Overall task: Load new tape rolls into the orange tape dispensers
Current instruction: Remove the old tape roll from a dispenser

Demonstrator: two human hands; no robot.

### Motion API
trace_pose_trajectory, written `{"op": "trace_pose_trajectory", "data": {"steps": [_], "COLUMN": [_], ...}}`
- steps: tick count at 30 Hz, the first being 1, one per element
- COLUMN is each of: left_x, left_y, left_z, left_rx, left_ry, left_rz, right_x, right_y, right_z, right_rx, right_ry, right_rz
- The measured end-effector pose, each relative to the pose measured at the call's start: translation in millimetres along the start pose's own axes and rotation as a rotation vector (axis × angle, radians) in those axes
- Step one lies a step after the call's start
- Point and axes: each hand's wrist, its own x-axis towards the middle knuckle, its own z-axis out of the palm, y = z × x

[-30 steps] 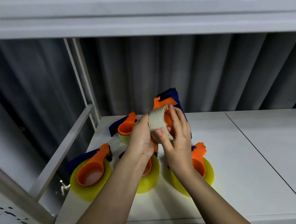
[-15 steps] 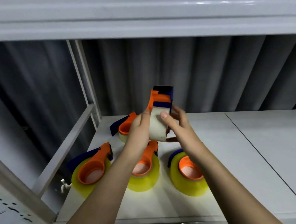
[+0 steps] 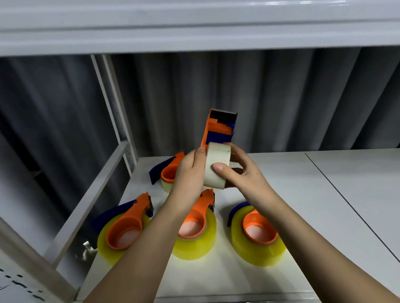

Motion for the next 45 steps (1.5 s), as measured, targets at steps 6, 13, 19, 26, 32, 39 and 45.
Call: {"op": "trace_pose_trajectory", "data": {"steps": [6,13,19,26,32,39,45], "left_x": [1.6,-3.8,-0.3,1.7,4.8,18.3,19.1], "left_y": [-0.1,0.8,-1.6,-8.4,-9.6,-16.3,-15.6], "left_z": [3.6,7.8,-6.3,-14.7,-13.8,-16.3,-11.3], "left_rx": [-0.142,-0.049,0.061,0.067,-0.027,-0.400,-0.197], "left_ry": [-0.006,-0.020,-0.203,-0.107,-0.059,0.107,0.113], "left_rz": [-0.080,0.055,0.127,0.081,0.045,-0.336,-0.217], "right_x": [0.8,2.7,8.2,5.7,7.6,12.3,12.0], "right_y": [5.6,-9.3,-18.8,-8.3,-6.9,2.7,-5.4], "right_z": [-14.0,-13.3,-18.6,-5.3,-4.1,-19.3,-11.1], "right_rx": [-0.352,0.253,0.369,0.303,0.225,-0.572,-0.033], "right_ry": [0.006,-0.136,-0.176,-0.099,-0.046,-0.154,-0.174], "right_rz": [-0.196,0.218,0.403,0.259,0.160,-0.413,0.001]}}
